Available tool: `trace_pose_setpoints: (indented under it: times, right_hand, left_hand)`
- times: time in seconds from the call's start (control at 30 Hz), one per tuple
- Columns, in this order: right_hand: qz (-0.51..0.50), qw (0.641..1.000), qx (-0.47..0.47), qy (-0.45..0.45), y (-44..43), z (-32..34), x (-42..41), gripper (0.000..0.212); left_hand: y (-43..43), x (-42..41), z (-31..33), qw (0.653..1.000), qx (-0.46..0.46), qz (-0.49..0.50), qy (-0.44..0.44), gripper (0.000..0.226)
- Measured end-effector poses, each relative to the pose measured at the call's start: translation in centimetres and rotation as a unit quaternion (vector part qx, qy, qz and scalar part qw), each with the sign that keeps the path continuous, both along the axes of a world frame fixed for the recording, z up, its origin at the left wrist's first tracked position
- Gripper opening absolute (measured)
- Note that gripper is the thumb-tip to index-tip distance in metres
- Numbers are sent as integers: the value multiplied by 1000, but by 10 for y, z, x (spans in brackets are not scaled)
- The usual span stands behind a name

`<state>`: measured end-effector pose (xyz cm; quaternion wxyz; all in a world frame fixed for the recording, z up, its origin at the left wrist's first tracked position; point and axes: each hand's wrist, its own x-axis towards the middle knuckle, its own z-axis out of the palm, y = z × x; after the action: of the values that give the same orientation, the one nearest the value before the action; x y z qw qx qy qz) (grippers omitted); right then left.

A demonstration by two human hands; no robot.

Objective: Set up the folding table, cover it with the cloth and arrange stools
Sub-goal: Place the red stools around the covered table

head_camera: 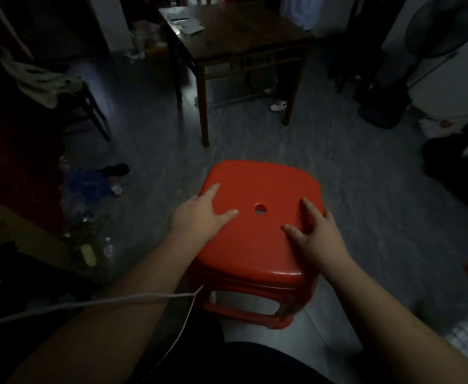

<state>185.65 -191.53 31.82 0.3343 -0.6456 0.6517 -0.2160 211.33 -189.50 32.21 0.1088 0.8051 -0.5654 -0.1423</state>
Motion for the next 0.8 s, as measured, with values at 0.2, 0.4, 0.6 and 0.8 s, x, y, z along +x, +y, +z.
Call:
trace_pose_setpoints:
  times: [0.2, 0.4, 0.6, 0.8]
  right_hand:
    - [-49, 999, 7, 20, -88, 11, 36, 82]
    - [-138, 990, 0, 5, -163, 21, 30, 83]
    - [-251, 968, -1, -8, -206, 23, -35, 82]
    - [-342, 940, 2, -18, -244, -1, -146, 81]
  left_hand:
    - [-112, 36, 4, 998, 1, -53, 22, 87]
    - [-231, 25, 22, 991, -21, -133, 27, 87]
    - [-328, -60, 29, 971, -21, -238, 8, 86]
    - [-413, -195, 15, 942, -11, -336, -17, 86]
